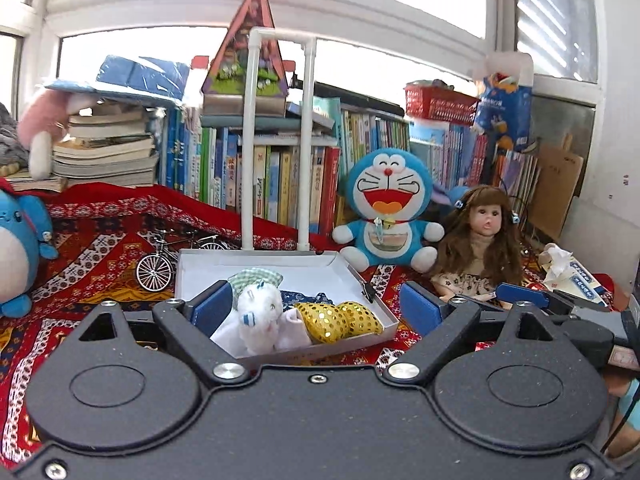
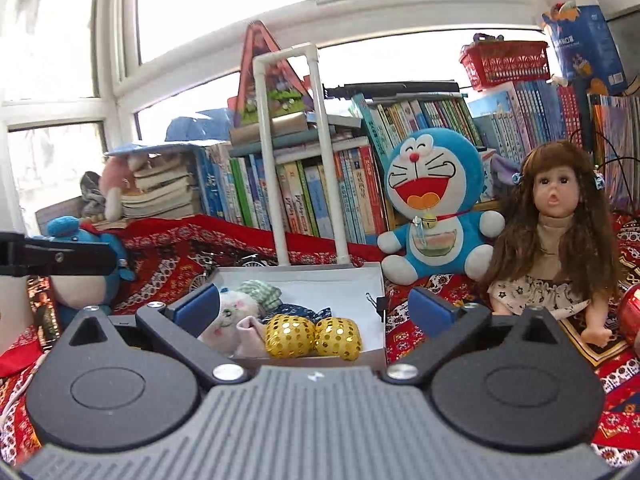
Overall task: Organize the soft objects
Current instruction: 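Move the left gripper to the purple fluffy toy while the right gripper approaches the blue wrapped packet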
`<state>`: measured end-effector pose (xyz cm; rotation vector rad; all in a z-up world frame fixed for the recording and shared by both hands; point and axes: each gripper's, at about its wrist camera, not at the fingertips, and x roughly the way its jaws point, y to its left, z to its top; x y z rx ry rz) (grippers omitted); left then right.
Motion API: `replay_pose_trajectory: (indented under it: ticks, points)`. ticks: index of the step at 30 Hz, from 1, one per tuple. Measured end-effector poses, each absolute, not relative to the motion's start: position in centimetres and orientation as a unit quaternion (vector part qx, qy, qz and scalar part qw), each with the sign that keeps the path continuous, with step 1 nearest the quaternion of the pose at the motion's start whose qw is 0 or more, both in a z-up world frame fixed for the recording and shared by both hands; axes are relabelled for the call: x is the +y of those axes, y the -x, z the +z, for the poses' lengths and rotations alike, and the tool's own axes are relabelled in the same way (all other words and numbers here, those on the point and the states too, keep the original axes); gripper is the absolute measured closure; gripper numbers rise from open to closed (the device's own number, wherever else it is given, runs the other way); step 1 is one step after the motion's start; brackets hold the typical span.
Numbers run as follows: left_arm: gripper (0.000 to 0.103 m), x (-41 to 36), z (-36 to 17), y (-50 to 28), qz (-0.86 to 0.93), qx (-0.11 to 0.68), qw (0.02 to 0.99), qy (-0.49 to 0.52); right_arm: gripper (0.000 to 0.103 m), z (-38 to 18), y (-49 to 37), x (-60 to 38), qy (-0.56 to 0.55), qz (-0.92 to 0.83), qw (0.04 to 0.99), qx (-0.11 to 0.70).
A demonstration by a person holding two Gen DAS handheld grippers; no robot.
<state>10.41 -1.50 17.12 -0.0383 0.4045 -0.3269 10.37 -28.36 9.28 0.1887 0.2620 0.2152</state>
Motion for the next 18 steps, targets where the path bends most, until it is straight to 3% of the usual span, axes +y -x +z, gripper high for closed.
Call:
replay_pose_trajectory:
  ticks: [18]
  points:
    - [0.007,-0.2,10.8,-0.8,-0.135,0.141,0.980,0.026,0.000,4.3,-5.4,-29.4,-0.148,0.117,0.973,0.135]
